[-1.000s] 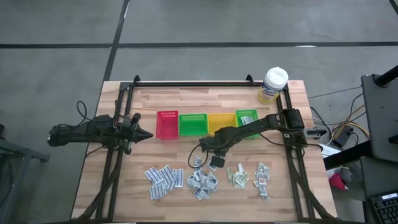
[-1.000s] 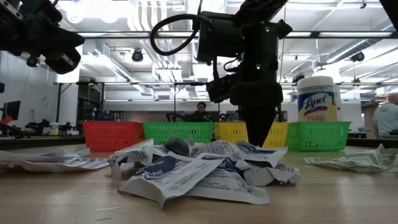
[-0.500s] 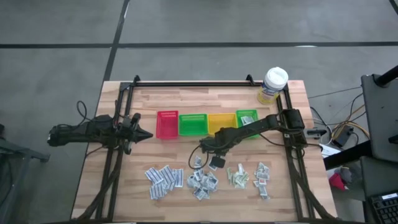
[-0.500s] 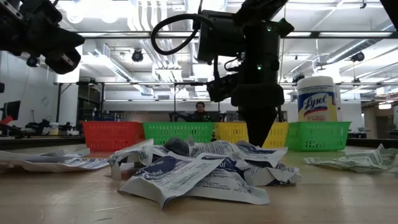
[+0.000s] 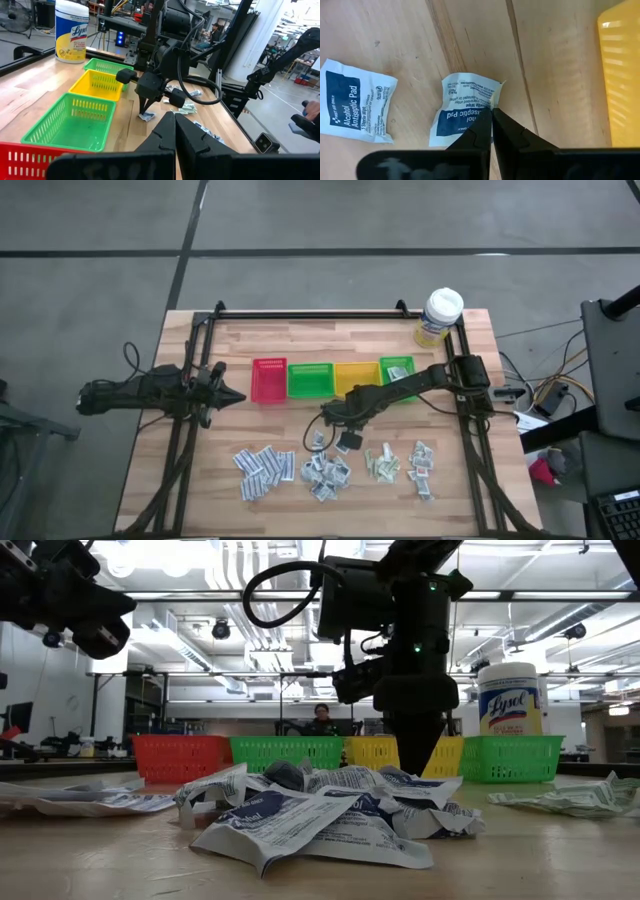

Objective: Pick & Place First Aid Supplies
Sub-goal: Put the blue alcohol pad into the right green bin

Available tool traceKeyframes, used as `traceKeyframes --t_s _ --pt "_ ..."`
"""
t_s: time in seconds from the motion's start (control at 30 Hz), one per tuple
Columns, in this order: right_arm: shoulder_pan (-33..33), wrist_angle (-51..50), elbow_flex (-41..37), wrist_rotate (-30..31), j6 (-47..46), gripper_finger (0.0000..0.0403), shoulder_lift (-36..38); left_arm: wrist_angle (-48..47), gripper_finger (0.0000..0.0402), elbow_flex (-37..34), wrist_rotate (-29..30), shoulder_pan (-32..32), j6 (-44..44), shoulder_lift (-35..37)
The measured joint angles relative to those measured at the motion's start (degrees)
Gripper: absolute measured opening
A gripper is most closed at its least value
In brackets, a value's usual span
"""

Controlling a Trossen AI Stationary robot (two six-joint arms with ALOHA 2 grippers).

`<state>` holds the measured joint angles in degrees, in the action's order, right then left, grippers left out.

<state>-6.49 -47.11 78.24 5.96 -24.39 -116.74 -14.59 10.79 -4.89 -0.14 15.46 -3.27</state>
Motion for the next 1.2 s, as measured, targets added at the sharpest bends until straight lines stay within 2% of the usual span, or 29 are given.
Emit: traceKeyframes --t_s 0.47,0.9,1.2 --pt "0.07 -0.94 -0.11 0.35 1.06 0.0008 3.16 0.0 0.0 0.02 0.0 0.0 -0.01 0.02" --pt "0.01 -2.89 -0.02 0.04 0.82 0.0008 11.0 0.0 0.0 0.01 0.0 0.02 -0.02 0.02" --pt "0.01 -9.2 0.07 0.05 -2.42 0.0008 15.04 -0.06 0.0 0.0 0.0 0.01 -0.37 0.02"
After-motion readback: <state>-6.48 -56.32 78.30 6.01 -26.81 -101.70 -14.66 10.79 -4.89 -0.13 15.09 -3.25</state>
